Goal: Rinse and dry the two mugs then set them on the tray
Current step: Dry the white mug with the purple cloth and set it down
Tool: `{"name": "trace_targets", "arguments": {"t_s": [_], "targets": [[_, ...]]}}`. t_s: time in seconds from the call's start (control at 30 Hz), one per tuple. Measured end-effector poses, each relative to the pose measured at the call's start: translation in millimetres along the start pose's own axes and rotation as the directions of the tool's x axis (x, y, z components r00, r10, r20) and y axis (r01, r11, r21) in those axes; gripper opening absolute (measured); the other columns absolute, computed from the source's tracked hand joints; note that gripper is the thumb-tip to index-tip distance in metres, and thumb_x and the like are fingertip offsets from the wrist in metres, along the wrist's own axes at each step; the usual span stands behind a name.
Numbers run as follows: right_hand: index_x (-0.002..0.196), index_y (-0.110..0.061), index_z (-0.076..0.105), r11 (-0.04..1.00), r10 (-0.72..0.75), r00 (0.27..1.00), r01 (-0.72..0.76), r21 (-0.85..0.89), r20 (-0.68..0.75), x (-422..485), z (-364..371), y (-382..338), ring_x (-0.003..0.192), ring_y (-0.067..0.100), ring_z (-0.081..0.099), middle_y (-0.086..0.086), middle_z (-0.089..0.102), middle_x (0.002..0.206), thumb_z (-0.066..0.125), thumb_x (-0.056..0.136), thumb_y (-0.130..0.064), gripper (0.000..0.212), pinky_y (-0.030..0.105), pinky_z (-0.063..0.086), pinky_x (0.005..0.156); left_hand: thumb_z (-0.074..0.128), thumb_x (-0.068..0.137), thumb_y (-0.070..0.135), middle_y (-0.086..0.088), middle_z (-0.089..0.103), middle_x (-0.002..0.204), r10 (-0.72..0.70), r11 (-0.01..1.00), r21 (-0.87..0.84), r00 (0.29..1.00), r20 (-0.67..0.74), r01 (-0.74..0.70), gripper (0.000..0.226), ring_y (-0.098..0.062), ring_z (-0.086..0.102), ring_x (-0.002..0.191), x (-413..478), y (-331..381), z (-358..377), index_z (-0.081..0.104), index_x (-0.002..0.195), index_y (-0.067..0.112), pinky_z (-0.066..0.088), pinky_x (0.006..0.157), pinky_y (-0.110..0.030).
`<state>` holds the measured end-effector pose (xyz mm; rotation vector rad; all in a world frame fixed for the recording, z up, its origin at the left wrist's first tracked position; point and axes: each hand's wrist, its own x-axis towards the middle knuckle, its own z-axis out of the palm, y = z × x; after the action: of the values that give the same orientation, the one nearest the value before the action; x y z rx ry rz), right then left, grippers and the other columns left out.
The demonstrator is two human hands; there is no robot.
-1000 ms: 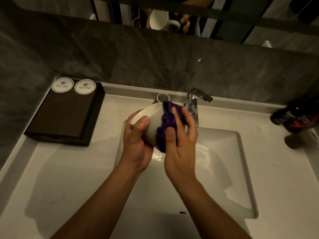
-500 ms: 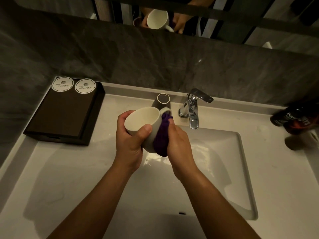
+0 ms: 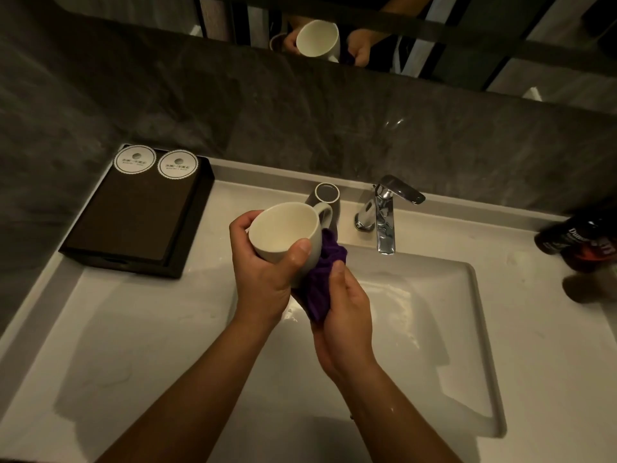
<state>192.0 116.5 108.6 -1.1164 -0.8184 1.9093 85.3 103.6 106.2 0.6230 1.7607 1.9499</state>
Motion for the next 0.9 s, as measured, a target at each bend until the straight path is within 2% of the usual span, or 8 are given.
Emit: {"name": "trace_targets", "arguments": {"t_s": [0.17, 0.33, 0.47, 0.57, 0.63, 0.7, 0.8, 0.9], "targets": [[0.129, -0.033, 0.065, 0.978, 0.030, 0.998, -0.019, -0.207, 0.049, 7, -12, 6, 0.115, 0.025, 0.072, -0.004, 0.075, 0.121, 0.059, 0.096, -0.038, 0.034, 0.042, 0.062, 0.090, 0.080, 0.063, 0.056, 0.042, 0.052, 0.108, -0.010, 0.999, 0.033, 1.000, -0.008, 0.010, 0.073, 0.005, 0.058, 0.111, 4, -10, -10, 0.042, 0.125, 0.046, 0.059, 0.080, -0.018], [0.121, -0.027, 0.069, 0.957, 0.145, 0.984, -0.114, -0.266, 0.101, 18, -24, 2, 0.107, 0.030, 0.074, 0.003, 0.077, 0.115, 0.075, 0.087, -0.030, 0.034, 0.046, 0.063, 0.086, 0.083, 0.059, 0.055, 0.007, 0.055, 0.126, -0.161, 0.980, -0.112, 0.987, 0.020, 0.162, 0.072, -0.025, 0.060, 0.119, 18, -20, -23, 0.050, 0.122, 0.044, 0.061, 0.089, -0.041], [0.097, -0.024, 0.073, 0.879, 0.115, 0.990, -0.064, -0.473, 0.080, 35, -29, -9, 0.096, 0.035, 0.075, 0.008, 0.078, 0.097, 0.069, 0.094, -0.033, 0.011, 0.055, 0.063, 0.082, 0.085, 0.058, 0.055, 0.010, 0.055, 0.125, -0.142, 0.989, -0.031, 0.985, 0.098, 0.146, 0.080, -0.023, 0.058, 0.118, 27, -30, -38, 0.049, 0.129, 0.040, 0.059, 0.086, -0.035], [0.092, -0.024, 0.074, 0.691, -0.004, 0.993, 0.086, -0.718, 0.115, 51, -23, -25, 0.080, 0.024, 0.073, -0.002, 0.076, 0.085, 0.062, 0.094, -0.057, 0.036, 0.042, 0.062, 0.075, 0.085, 0.060, 0.055, 0.025, 0.058, 0.118, -0.109, 0.994, 0.040, 0.972, 0.207, 0.103, 0.081, -0.009, 0.060, 0.114, 35, -33, -50, 0.050, 0.132, 0.040, 0.059, 0.083, -0.027], [0.127, -0.042, 0.066, 0.488, 0.035, 0.964, 0.213, -0.847, 0.263, 64, -22, -38, 0.098, 0.018, 0.071, -0.006, 0.074, 0.112, 0.058, 0.094, -0.062, 0.039, 0.042, 0.058, 0.092, 0.085, 0.061, 0.053, 0.026, 0.060, 0.115, -0.091, 0.995, 0.064, 0.949, 0.302, 0.075, 0.078, -0.007, 0.061, 0.112, 43, -32, -59, 0.052, 0.130, 0.039, 0.058, 0.081, -0.024], [0.150, -0.053, 0.039, 0.340, 0.141, 0.913, 0.319, -0.884, 0.384, 75, -17, -52, 0.113, 0.018, 0.065, -0.002, 0.066, 0.131, 0.059, 0.095, -0.060, 0.060, 0.040, 0.052, 0.102, 0.088, 0.060, 0.053, 0.018, 0.062, 0.118, -0.086, 0.995, 0.074, 0.916, 0.391, 0.062, 0.079, -0.014, 0.063, 0.114, 52, -30, -66, 0.054, 0.130, 0.036, 0.057, 0.082, -0.027], [0.143, -0.045, 0.052, 0.234, 0.110, 0.851, 0.480, -0.846, 0.513, 85, -6, -61, 0.116, 0.015, 0.061, -0.003, 0.063, 0.132, 0.061, 0.099, -0.045, 0.045, 0.040, 0.050, 0.104, 0.091, 0.056, 0.065, 0.008, 0.063, 0.122, -0.114, 0.993, 0.067, 0.867, 0.486, 0.093, 0.085, -0.023, 0.062, 0.115, 65, -30, -74, 0.058, 0.128, 0.037, 0.058, 0.084, -0.033], [0.120, -0.026, 0.069, 0.190, 0.105, 0.812, 0.550, -0.813, 0.574, 90, 3, -62, 0.102, 0.014, 0.062, -0.005, 0.066, 0.113, 0.059, 0.102, -0.036, 0.022, 0.042, 0.052, 0.093, 0.091, 0.055, 0.068, 0.002, 0.061, 0.127, -0.148, 0.989, 0.080, 0.821, 0.551, 0.125, 0.089, -0.030, 0.060, 0.120, 77, -32, -83, 0.059, 0.131, 0.036, 0.059, 0.088, -0.039]]}}
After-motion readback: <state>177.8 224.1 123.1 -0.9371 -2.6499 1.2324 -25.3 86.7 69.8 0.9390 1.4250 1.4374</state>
